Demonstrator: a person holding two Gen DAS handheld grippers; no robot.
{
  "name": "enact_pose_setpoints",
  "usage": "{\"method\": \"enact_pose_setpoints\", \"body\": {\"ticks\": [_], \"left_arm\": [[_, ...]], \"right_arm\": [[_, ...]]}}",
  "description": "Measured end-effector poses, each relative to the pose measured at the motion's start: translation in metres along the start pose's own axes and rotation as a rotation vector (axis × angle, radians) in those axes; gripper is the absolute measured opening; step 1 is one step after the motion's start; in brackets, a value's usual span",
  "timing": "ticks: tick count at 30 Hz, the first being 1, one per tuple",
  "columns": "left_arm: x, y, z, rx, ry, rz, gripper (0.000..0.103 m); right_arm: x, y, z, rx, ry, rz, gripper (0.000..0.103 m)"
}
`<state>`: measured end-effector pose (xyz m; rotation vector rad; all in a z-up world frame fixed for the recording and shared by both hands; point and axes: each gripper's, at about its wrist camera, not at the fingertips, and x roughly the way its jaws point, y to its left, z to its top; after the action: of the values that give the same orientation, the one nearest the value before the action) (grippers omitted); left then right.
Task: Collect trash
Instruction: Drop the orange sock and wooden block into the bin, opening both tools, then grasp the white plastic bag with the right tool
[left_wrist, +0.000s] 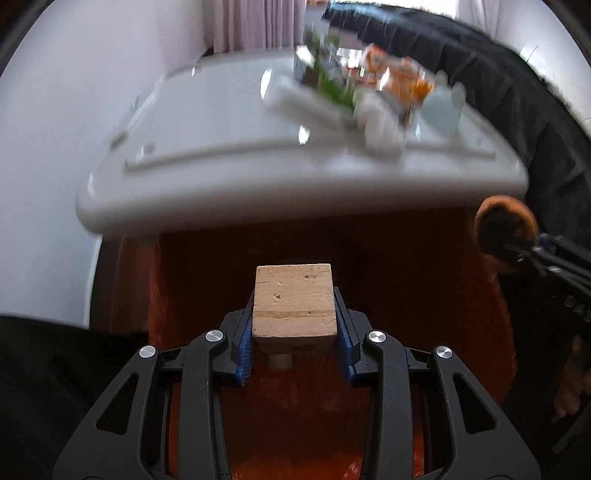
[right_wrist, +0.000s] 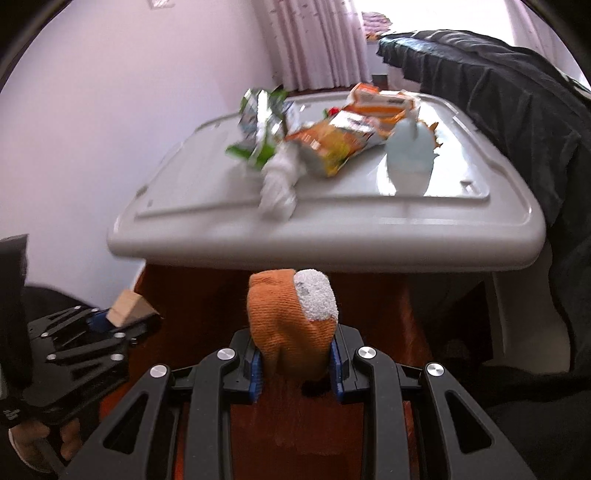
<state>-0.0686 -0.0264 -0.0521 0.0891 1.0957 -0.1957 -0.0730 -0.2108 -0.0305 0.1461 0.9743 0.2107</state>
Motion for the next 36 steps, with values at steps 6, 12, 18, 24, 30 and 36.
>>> {"method": "enact_pose_setpoints", "body": {"ticks": [6,12,18,24,30,36], "left_arm": [[0.038,0.008,-0.016,-0.035,0.11,0.015,0.035],[0.078,0.01,-0.027,-0.065,0.243,0.023,0.035],[0.08,0.01,-0.028,-0.062,0.253,0.022,0.036],[0.083,0.013,-0.023,-0.097,0.242,0.043,0.067],[0.08,0.011,-0.027,-0.086,0.235,0.049,0.067],[0.068,0.007,-0.026,-0.065,0.181,0.053,0.067]], "right_arm": [[0.02,0.013,-0.022,-0.021,0.104,-0.01,0.027],[0.058,0.015,-0.037,-0.006,0.268,-0.023,0.028],[0.07,0.015,-0.042,0.011,0.315,-0.027,0.055],[0.063,0.01,-0.037,0.047,0.274,-0.048,0.061],[0.058,0.001,-0.035,0.083,0.259,-0.042,0.061],[0.046,-0.002,-0.023,0.089,0.213,-0.024,0.061]]}}
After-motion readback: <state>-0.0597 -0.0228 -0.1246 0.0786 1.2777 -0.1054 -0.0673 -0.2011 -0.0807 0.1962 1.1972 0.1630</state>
